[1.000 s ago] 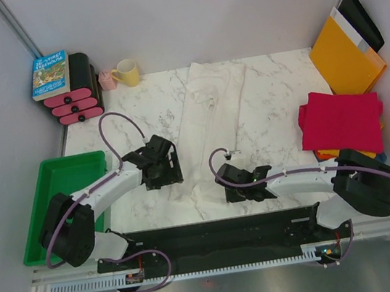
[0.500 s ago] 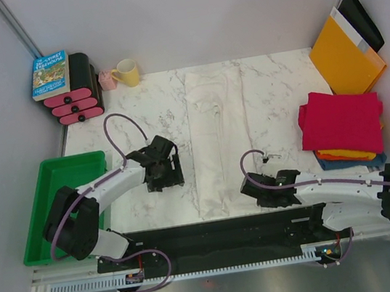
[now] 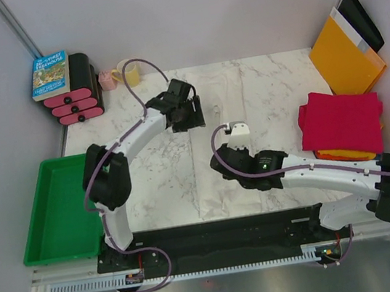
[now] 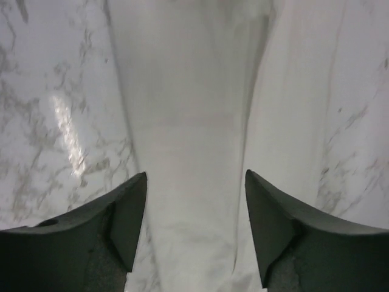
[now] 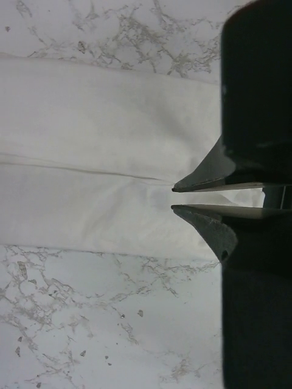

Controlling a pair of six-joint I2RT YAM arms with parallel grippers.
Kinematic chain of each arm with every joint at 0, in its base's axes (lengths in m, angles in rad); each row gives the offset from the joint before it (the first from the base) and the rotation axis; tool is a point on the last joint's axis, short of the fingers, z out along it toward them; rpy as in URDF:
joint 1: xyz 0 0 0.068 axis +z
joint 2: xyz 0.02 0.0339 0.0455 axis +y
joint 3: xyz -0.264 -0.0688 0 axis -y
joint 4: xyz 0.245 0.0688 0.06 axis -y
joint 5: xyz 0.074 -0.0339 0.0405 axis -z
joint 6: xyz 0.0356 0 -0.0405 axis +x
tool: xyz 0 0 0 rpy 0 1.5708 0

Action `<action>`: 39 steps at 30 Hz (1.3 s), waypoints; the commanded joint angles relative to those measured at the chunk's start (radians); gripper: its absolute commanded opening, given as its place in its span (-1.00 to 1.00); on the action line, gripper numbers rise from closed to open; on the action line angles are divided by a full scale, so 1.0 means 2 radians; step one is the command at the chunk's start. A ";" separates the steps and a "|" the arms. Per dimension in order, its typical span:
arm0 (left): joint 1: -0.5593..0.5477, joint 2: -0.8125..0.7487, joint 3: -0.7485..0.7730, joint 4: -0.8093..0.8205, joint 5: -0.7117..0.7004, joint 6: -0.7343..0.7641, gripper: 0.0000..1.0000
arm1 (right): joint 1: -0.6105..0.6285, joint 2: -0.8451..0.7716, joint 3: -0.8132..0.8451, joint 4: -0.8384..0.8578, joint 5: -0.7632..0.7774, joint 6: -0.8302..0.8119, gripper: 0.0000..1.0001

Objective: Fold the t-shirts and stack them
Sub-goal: Rotate the tshirt 90 degrees

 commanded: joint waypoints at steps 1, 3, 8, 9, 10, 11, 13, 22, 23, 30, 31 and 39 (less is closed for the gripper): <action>0.034 0.135 0.164 -0.007 0.060 0.043 0.24 | 0.003 0.025 0.043 -0.003 0.013 -0.054 -0.60; 0.062 0.173 0.208 -0.007 0.089 0.034 0.00 | 0.003 0.017 0.043 -0.003 0.019 -0.066 -0.64; 0.086 0.288 0.356 -0.009 0.102 0.051 -0.65 | -0.007 -0.024 0.020 -0.009 0.039 -0.085 -0.77; 0.088 0.300 0.374 -0.009 0.109 0.053 -0.71 | -0.012 -0.030 0.016 -0.010 0.035 -0.086 -0.78; 0.089 0.311 0.390 -0.006 0.114 0.054 -0.74 | -0.019 -0.039 0.010 -0.011 0.032 -0.088 -0.77; 0.091 0.327 0.393 -0.003 0.118 0.053 -0.75 | -0.023 -0.044 0.008 -0.014 0.032 -0.089 -0.78; 0.096 0.342 0.396 0.006 0.135 0.054 -0.74 | -0.029 -0.052 0.003 -0.022 0.028 -0.088 -0.78; 0.089 0.383 0.389 0.010 0.165 0.053 -0.77 | -0.055 -0.037 -0.008 -0.029 0.008 -0.089 -0.77; 0.089 0.384 0.386 -0.003 0.159 0.045 -0.77 | -0.056 -0.033 -0.006 -0.029 0.008 -0.089 -0.77; 0.121 0.334 0.287 -0.024 0.081 0.017 -0.91 | -0.067 -0.011 0.000 -0.018 0.005 -0.081 -0.75; 0.127 0.328 0.271 -0.024 0.081 0.016 -0.92 | -0.070 -0.007 0.000 -0.016 0.003 -0.080 -0.76; 0.160 0.309 0.267 -0.022 0.083 0.024 -0.89 | -0.083 0.007 -0.006 0.006 -0.025 -0.068 -0.76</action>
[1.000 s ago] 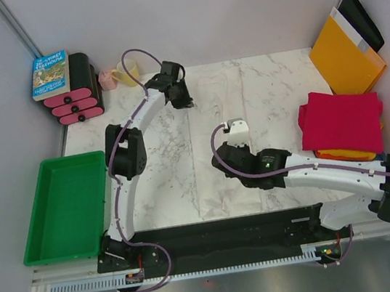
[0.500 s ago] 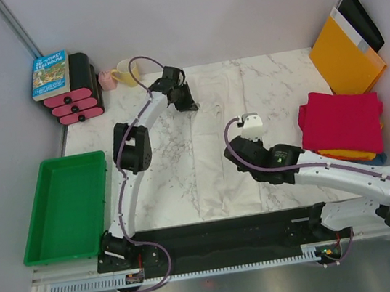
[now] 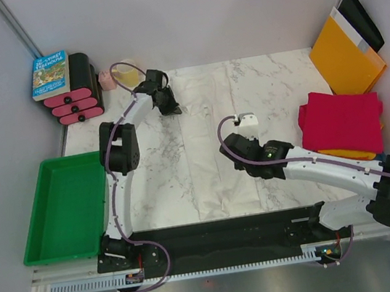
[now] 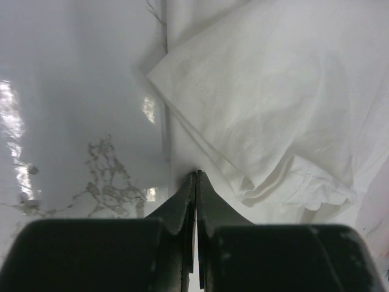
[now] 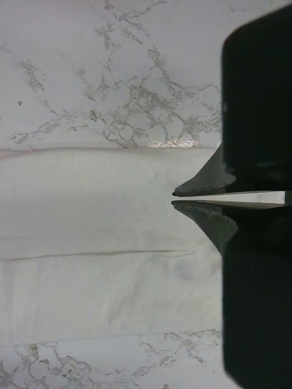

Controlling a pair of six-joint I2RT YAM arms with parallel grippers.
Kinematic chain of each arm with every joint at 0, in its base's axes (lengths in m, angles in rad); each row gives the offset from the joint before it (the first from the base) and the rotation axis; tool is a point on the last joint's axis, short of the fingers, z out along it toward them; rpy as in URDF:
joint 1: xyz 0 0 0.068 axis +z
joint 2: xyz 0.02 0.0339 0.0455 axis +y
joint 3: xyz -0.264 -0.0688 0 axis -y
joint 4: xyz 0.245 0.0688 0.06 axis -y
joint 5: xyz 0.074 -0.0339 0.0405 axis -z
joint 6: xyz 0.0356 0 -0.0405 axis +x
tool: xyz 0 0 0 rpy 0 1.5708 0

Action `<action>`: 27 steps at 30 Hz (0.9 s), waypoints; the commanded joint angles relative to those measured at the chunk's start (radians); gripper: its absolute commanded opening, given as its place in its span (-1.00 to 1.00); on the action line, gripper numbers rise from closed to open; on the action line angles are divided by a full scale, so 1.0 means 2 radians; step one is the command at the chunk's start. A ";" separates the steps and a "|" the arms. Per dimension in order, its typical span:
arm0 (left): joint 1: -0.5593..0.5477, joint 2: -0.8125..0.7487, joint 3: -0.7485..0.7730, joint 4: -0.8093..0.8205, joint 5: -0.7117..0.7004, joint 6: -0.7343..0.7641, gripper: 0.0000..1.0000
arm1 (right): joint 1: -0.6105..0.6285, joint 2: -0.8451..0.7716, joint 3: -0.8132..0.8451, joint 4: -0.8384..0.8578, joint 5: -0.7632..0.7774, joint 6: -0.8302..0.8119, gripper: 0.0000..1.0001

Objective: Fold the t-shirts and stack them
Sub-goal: Rotate the tshirt 90 degrees

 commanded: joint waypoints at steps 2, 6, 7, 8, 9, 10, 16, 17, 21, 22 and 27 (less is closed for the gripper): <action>0.023 0.004 -0.009 -0.053 -0.047 0.007 -0.88 | -0.004 0.003 0.002 0.016 -0.016 0.013 -0.77; 0.026 -0.002 0.017 -0.051 -0.020 0.016 -0.62 | -0.005 -0.011 -0.008 0.018 -0.015 0.013 -0.77; 0.025 -0.008 0.017 -0.046 -0.015 0.017 -0.54 | -0.005 -0.013 -0.010 0.020 -0.014 0.011 -0.77; 0.020 -0.016 0.016 -0.042 -0.009 0.017 -0.46 | -0.005 -0.016 -0.012 0.022 -0.019 0.009 -0.77; 0.017 -0.025 0.012 -0.040 -0.009 0.016 -0.31 | -0.004 -0.020 -0.013 0.025 -0.023 0.004 -0.74; 0.008 -0.048 0.008 -0.039 -0.008 0.014 -0.25 | -0.004 -0.020 -0.013 0.027 -0.027 -0.008 -0.73; -0.062 -0.191 -0.113 -0.021 -0.043 0.015 -0.09 | -0.006 -0.028 -0.027 0.035 -0.010 -0.026 -0.61; -0.075 -0.213 -0.170 -0.013 -0.053 0.010 -0.10 | -0.007 -0.029 -0.035 0.044 -0.007 -0.030 -0.62; -0.133 -0.286 -0.313 0.026 -0.065 -0.023 -0.14 | -0.033 -0.013 -0.055 0.085 -0.046 -0.049 -0.66; -0.146 -0.295 -0.337 0.035 -0.071 -0.030 -0.15 | -0.039 -0.004 -0.057 0.099 -0.053 -0.053 -0.67; -0.150 -0.282 -0.415 0.049 -0.064 -0.042 -0.22 | -0.086 0.101 -0.038 0.136 -0.077 -0.089 -0.81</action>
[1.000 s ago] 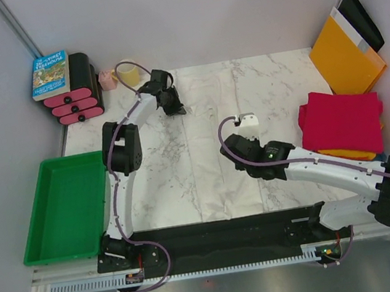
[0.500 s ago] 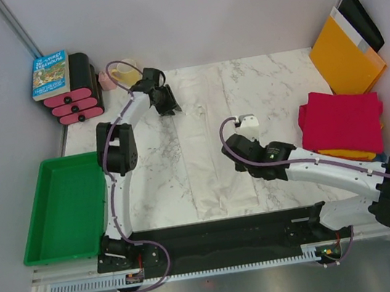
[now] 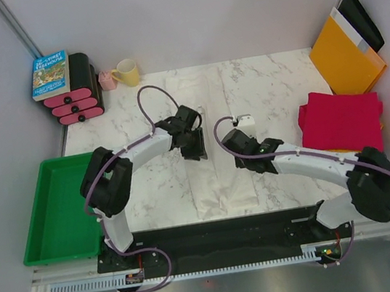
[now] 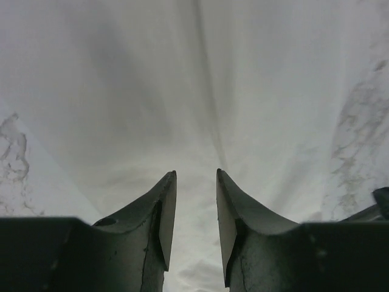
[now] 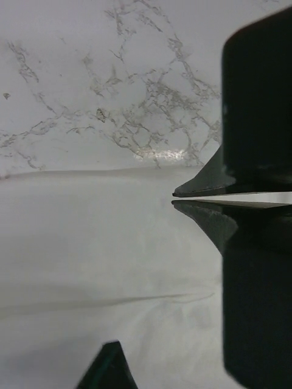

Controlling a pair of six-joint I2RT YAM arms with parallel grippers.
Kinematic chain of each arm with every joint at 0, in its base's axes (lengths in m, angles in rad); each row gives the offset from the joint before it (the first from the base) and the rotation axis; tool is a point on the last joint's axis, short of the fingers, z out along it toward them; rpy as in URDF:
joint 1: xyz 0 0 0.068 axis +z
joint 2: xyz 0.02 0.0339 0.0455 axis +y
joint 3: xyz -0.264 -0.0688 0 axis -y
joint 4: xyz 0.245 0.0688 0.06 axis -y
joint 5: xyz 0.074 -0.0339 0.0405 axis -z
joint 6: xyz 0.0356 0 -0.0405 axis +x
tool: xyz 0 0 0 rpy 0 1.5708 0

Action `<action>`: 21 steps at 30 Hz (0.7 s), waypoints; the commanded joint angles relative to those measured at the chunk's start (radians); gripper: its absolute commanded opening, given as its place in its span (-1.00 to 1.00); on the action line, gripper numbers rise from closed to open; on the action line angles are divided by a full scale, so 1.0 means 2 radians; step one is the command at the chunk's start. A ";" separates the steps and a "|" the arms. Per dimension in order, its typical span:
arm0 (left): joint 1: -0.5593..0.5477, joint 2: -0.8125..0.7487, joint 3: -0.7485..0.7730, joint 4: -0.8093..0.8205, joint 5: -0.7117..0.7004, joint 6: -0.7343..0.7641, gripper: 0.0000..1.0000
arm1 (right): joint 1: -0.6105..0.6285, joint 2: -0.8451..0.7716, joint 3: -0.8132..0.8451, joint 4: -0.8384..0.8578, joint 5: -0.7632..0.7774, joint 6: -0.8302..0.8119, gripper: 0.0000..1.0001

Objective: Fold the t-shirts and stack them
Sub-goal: Rotate the tshirt 90 degrees

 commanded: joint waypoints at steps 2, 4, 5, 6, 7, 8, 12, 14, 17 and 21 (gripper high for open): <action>0.022 0.028 -0.044 0.019 -0.029 -0.021 -0.23 | -0.036 0.114 0.039 0.062 -0.025 -0.047 -0.88; 0.022 0.034 -0.042 0.018 -0.039 -0.016 -0.23 | -0.043 0.138 0.053 0.080 -0.025 -0.057 -0.88; 0.022 0.037 -0.036 0.018 -0.040 -0.013 -0.23 | -0.047 0.159 0.067 0.084 -0.025 -0.058 -0.88; 0.022 0.042 -0.033 0.018 -0.042 -0.008 -0.23 | -0.047 0.170 0.076 0.085 -0.027 -0.058 -0.89; 0.022 0.044 -0.026 0.015 -0.044 -0.007 -0.23 | -0.048 0.187 0.090 0.087 -0.028 -0.059 -0.89; 0.022 0.047 -0.022 0.012 -0.043 -0.006 -0.23 | -0.050 0.195 0.097 0.085 -0.032 -0.058 -0.90; 0.022 0.056 -0.008 0.001 -0.048 0.007 -0.24 | -0.050 0.201 0.107 0.082 -0.043 -0.048 -0.92; 0.022 0.049 -0.008 -0.002 -0.050 0.012 -0.24 | -0.050 0.183 0.098 0.081 -0.034 -0.042 -0.92; 0.022 0.007 -0.023 -0.003 -0.060 0.009 -0.23 | -0.050 0.133 0.087 0.076 -0.019 -0.045 -0.89; 0.008 -0.084 -0.068 -0.005 -0.083 -0.006 -0.14 | -0.050 0.056 0.068 0.058 -0.023 -0.054 -0.65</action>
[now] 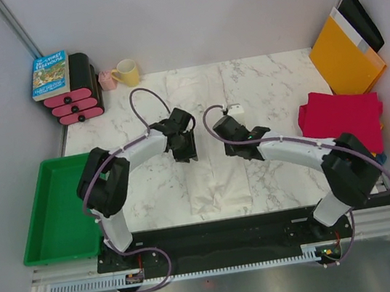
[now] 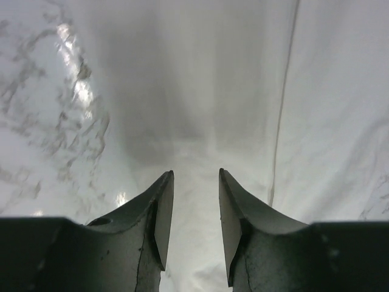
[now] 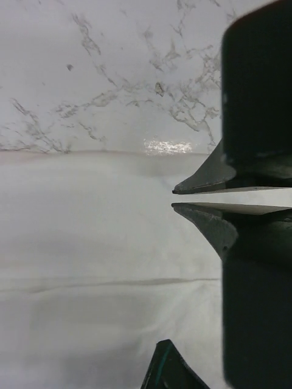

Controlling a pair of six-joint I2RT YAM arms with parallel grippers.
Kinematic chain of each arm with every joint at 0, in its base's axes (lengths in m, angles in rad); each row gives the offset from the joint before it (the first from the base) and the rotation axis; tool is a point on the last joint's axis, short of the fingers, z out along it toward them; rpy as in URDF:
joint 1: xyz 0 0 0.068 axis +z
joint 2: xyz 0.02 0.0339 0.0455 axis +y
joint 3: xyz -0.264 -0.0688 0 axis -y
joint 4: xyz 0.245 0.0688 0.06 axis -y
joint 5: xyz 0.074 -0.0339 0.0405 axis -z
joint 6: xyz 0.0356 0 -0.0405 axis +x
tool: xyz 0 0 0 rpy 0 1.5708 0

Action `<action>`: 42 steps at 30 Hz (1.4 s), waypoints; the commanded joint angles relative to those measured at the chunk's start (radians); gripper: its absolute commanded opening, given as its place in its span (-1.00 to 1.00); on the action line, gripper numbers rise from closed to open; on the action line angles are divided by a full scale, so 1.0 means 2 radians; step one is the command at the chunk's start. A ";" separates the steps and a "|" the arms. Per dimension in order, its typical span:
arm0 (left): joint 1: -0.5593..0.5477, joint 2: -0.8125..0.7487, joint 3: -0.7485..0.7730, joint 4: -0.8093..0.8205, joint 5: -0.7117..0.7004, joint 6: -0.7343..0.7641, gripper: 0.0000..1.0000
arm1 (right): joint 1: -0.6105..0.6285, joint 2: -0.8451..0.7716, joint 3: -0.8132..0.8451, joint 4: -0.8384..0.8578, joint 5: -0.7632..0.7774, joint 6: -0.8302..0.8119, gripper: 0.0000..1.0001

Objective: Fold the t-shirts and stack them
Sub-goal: Rotate the tshirt 90 degrees, then grab the bottom of the folded rectangular tshirt with both arms

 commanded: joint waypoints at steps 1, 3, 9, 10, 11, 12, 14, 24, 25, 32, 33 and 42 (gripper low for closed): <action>-0.019 -0.130 -0.038 -0.003 -0.047 0.000 -0.10 | -0.002 -0.108 -0.013 -0.009 0.012 -0.008 -0.59; -0.043 -0.160 -0.076 -0.006 -0.060 -0.022 -0.10 | -0.002 -0.131 -0.031 -0.014 0.016 -0.012 -0.56; -0.147 -0.225 -0.166 -0.010 -0.091 -0.094 -0.31 | -0.002 -0.178 -0.071 -0.019 0.000 -0.022 -0.65; -0.164 -0.230 -0.175 -0.010 -0.103 -0.111 -0.33 | -0.002 -0.181 -0.076 -0.019 -0.005 -0.021 -0.67; -0.196 -0.236 -0.183 -0.011 -0.115 -0.119 -0.33 | -0.002 -0.186 -0.082 -0.018 -0.011 -0.022 -0.67; -0.207 -0.238 -0.199 -0.018 -0.133 -0.128 -0.33 | -0.001 -0.195 -0.094 -0.018 -0.014 -0.022 -0.68; -0.230 -0.245 -0.214 -0.019 -0.146 -0.157 -0.33 | -0.001 -0.205 -0.107 -0.019 -0.020 -0.021 -0.68; -0.255 -0.296 -0.285 -0.024 -0.156 -0.243 -0.33 | 0.000 -0.242 -0.147 -0.023 -0.032 -0.017 -0.69; -0.256 -0.286 -0.284 -0.023 -0.150 -0.243 -0.33 | -0.001 -0.241 -0.146 -0.023 -0.032 -0.017 -0.69; -0.275 -0.255 -0.268 -0.029 -0.173 -0.263 -0.34 | 0.000 -0.247 -0.152 -0.022 -0.041 -0.018 -0.71; -0.275 -0.251 -0.266 -0.030 -0.174 -0.260 -0.34 | 0.000 -0.248 -0.153 -0.022 -0.042 -0.018 -0.72; -0.314 -0.233 -0.245 -0.039 -0.166 -0.269 -0.70 | 0.004 -0.247 -0.162 0.001 -0.120 -0.042 -0.73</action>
